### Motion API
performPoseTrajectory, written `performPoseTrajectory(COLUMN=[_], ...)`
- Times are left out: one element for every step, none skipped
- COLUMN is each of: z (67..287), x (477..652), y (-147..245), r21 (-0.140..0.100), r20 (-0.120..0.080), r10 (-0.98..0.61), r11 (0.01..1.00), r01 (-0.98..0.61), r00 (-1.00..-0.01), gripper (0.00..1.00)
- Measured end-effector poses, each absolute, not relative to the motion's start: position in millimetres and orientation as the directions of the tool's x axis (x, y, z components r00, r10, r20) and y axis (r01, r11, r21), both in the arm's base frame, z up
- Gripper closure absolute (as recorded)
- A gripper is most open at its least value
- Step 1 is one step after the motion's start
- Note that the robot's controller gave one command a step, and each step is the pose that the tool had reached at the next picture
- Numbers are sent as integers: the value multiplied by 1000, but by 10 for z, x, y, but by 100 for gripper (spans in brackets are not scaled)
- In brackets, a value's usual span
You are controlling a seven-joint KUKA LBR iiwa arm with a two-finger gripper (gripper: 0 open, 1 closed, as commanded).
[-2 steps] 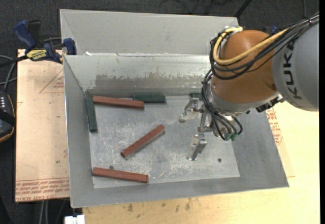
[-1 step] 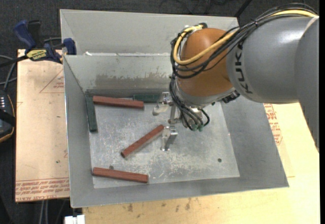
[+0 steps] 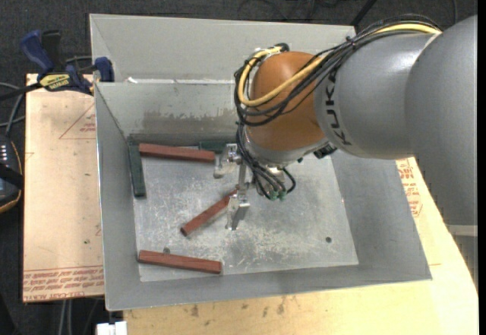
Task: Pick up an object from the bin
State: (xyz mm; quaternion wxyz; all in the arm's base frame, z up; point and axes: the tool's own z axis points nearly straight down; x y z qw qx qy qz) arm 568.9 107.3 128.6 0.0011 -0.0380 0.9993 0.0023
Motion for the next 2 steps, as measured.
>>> performPoseTrajectory(z=[796, 796], x=[6258, 6258], y=[1036, 1036], r21=[4, 4], r20=[-26, -26], r10=[-150, -150], r11=[989, 989], r01=[-150, -150], r00=[-988, -988], gripper=[100, 100])
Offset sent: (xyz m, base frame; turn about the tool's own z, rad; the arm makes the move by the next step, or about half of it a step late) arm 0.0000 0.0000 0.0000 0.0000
